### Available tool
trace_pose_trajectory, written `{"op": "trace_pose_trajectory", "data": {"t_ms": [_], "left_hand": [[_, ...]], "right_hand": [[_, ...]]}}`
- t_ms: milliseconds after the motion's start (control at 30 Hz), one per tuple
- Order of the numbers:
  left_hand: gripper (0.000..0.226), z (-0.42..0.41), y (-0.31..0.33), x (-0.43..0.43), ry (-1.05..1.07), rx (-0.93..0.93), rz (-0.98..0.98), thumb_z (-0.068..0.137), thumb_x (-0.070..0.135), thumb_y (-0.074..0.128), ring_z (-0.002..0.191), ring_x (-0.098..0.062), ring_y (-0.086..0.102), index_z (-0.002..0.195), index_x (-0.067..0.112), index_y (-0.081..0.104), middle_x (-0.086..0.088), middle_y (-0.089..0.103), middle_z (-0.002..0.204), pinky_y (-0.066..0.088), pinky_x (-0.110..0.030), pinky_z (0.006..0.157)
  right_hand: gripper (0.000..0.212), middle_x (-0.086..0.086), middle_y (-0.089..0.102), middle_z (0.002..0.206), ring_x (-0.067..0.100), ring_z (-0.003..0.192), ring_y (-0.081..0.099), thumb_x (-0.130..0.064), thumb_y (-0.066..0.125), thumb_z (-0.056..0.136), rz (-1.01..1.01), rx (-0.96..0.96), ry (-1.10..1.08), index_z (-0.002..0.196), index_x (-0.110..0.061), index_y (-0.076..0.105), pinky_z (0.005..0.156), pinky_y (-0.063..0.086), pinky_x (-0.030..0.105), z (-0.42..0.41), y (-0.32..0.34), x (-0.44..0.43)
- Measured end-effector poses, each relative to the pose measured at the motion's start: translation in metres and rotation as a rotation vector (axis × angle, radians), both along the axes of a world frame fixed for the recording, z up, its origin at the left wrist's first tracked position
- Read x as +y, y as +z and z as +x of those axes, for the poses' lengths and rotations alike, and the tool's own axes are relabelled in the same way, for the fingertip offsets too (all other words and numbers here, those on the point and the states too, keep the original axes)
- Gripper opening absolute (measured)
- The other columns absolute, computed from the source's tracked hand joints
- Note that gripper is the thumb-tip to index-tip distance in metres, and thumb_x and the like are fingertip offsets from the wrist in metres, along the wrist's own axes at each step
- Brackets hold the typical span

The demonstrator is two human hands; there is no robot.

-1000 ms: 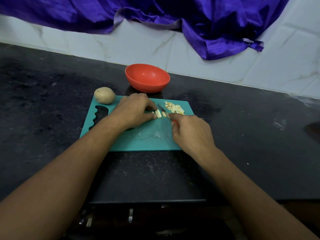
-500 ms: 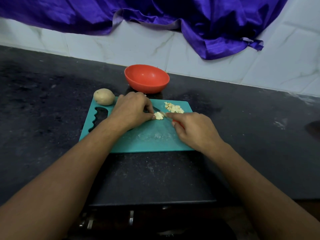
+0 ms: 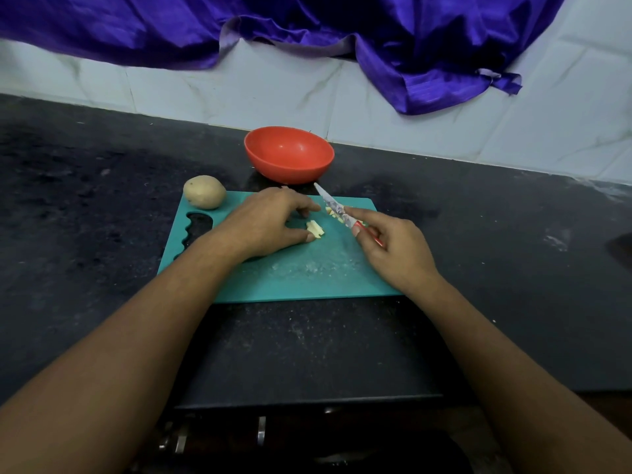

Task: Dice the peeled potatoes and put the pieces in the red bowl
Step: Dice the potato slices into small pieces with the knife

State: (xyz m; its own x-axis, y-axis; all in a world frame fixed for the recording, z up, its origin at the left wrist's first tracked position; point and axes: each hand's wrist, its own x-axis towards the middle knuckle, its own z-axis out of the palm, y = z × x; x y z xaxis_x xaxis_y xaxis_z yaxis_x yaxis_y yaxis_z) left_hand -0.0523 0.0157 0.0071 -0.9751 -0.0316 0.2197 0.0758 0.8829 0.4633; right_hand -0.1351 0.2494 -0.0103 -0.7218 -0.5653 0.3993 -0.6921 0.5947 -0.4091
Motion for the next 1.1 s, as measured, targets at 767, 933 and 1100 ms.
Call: {"op": "trace_pose_trajectory", "data": {"t_ms": [767, 933, 1100], "left_hand": [[0.024, -0.009, -0.01, 0.024, 0.165, 0.23, -0.226, 0.089, 0.055, 0.071, 0.094, -0.016, 0.06, 0.1, 0.036, 0.079, 0.011, 0.073, 0.092, 0.042, -0.037, 0.081], [0.027, -0.007, -0.009, 0.023, 0.175, 0.199, -0.164, 0.087, 0.057, 0.073, 0.09, -0.014, 0.063, 0.1, 0.035, 0.08, 0.011, 0.074, 0.09, 0.047, -0.036, 0.082], [0.02, -0.003, -0.008, 0.021, 0.175, 0.183, -0.091, 0.085, 0.052, 0.078, 0.088, -0.012, 0.065, 0.097, 0.036, 0.08, 0.011, 0.075, 0.088, 0.045, -0.032, 0.074]], "right_hand": [[0.034, -0.022, 0.05, 0.061, -0.001, 0.056, 0.048, -0.035, 0.059, 0.101, -0.066, 0.022, -0.055, 0.135, -0.041, 0.064, 0.057, 0.033, 0.024, 0.009, -0.001, -0.001], [0.035, -0.02, 0.049, 0.065, -0.002, 0.056, 0.045, -0.035, 0.057, 0.102, -0.046, 0.015, -0.082, 0.136, -0.04, 0.064, 0.059, 0.033, 0.024, 0.014, 0.002, -0.002], [0.036, -0.012, 0.066, 0.072, 0.007, 0.062, 0.056, -0.034, 0.055, 0.101, 0.024, -0.017, -0.128, 0.135, -0.042, 0.063, 0.059, 0.043, 0.03, 0.03, 0.008, -0.005]]}}
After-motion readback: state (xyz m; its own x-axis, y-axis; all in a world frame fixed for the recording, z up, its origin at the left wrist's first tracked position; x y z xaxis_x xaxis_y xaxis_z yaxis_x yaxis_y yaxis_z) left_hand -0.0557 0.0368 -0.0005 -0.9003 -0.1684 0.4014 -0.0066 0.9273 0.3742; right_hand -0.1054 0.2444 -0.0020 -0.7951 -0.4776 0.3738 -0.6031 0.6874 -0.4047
